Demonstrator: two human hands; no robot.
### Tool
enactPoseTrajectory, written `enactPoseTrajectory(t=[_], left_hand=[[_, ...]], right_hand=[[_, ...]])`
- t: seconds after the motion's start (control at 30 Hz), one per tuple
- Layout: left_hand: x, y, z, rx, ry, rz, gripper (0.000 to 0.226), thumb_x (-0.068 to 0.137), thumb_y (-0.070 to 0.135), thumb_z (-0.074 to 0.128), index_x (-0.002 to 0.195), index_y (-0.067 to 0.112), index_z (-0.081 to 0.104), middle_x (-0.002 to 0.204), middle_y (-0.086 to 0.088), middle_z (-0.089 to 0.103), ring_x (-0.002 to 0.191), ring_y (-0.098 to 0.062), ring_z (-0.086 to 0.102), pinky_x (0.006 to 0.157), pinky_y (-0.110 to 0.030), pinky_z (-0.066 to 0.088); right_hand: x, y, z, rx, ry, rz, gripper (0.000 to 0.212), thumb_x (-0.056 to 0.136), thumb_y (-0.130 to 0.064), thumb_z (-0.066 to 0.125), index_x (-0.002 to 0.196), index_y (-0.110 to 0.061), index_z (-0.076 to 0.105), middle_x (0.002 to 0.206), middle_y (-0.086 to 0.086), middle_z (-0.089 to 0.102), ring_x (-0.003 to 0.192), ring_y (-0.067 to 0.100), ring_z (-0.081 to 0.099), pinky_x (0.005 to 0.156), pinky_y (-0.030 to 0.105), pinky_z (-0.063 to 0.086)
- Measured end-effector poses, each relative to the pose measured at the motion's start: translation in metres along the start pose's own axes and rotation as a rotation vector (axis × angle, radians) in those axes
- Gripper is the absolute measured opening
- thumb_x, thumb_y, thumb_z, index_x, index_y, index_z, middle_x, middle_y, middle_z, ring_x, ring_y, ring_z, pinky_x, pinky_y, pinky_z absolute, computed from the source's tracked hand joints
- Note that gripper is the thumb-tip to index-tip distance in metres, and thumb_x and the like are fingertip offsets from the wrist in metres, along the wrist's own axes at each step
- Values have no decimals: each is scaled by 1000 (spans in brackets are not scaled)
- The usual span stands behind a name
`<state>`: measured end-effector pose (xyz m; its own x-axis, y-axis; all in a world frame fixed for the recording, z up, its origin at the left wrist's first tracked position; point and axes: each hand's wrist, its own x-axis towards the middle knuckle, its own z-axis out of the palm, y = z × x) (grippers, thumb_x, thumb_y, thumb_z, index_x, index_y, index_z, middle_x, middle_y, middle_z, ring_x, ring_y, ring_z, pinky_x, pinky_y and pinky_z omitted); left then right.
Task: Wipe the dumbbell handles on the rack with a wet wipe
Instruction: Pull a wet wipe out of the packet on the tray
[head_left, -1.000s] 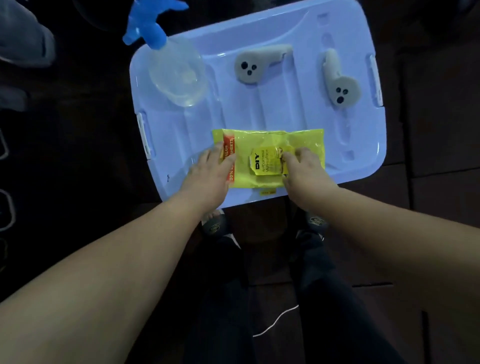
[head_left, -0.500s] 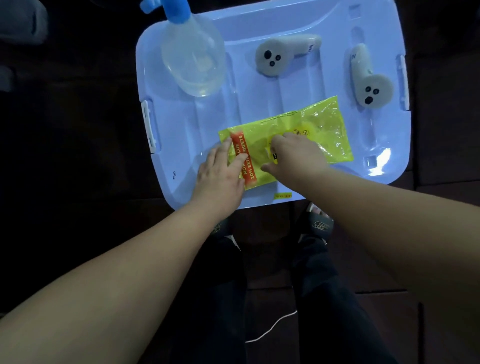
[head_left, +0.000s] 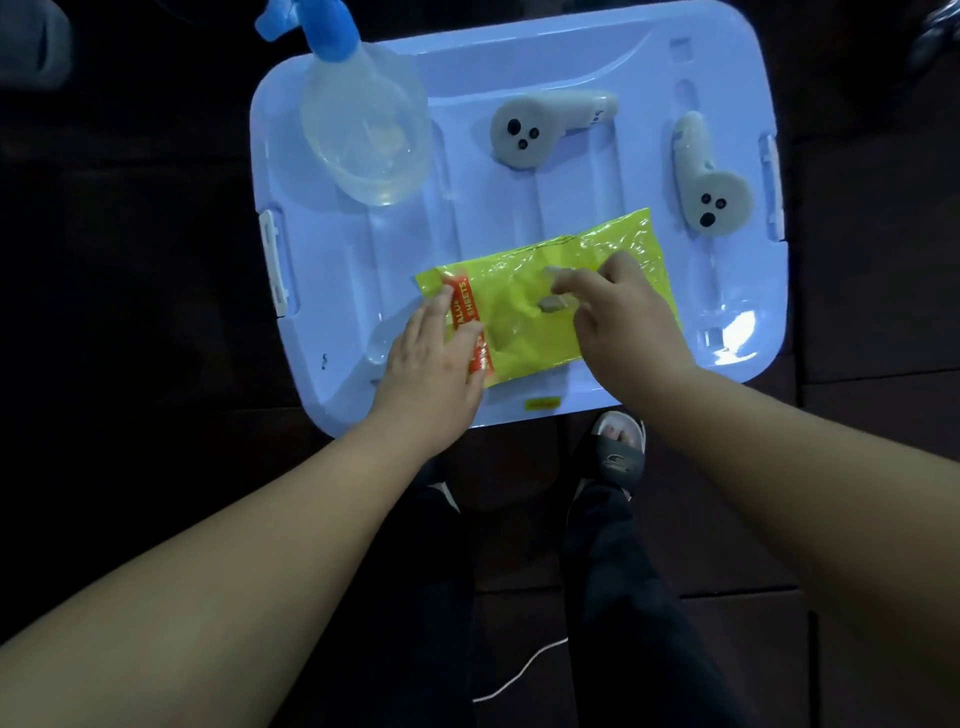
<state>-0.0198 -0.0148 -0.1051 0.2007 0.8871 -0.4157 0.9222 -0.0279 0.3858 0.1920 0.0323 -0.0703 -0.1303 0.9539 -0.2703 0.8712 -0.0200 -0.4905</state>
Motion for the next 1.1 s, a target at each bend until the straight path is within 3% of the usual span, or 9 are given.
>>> enactPoseTrajectory(t=[0.17,0.27,0.43,0.53,0.7,0.8,0.93,1.1], left_hand=[[5,7,3,20,47,-4,53,92,27,70,141,12,56,168,-18,22,150,-42,31,118,-54,32],[11,9,8,44,102,26,51,85,19,75,134,10,62,163,-21,32,144,-44,40,112,-58,38],[20,6,14,34,221,73,41,83,12,73,123,8,67,155,-23,44,138,-44,46,110,-58,38],[24,12,13,-41,279,85,40,83,16,62,121,6,69,150,-20,49,136,-43,48,110,-57,39],[34,21,8,-102,216,83,44,85,23,53,123,6,68,148,-14,53,141,-42,44,115,-57,38],[39,16,9,-111,196,91,46,85,22,51,124,5,68,147,-14,54,138,-42,47,114,-57,40],[43,12,6,-122,187,78,45,83,20,52,123,7,70,144,-11,57,132,-39,52,110,-54,44],[43,15,5,-129,169,54,46,83,19,53,124,7,70,144,-11,57,133,-38,51,112,-53,43]], right_hand=[[-8,37,-15,10,57,171,37,95,-5,47,122,-22,66,105,9,44,85,31,54,77,45,52],[-1,46,-15,-3,37,217,25,99,-26,52,120,-25,66,108,9,44,98,30,50,85,45,50],[14,47,-3,-156,60,240,30,84,-52,69,107,-32,71,124,7,46,119,31,43,96,46,36],[23,38,3,-177,98,298,21,83,-44,69,100,-31,69,119,4,45,114,30,43,90,41,31],[21,35,19,-127,77,67,10,82,-20,73,88,-27,76,96,6,52,93,34,52,77,38,28],[22,34,25,-190,81,28,11,79,-24,72,88,-28,78,90,7,51,88,34,53,75,40,29],[26,34,30,-275,91,-5,19,83,-46,71,86,-28,76,94,6,51,93,33,52,78,42,31],[36,27,32,-319,44,-5,15,88,-35,65,92,-22,73,104,9,51,108,35,48,83,44,30]])
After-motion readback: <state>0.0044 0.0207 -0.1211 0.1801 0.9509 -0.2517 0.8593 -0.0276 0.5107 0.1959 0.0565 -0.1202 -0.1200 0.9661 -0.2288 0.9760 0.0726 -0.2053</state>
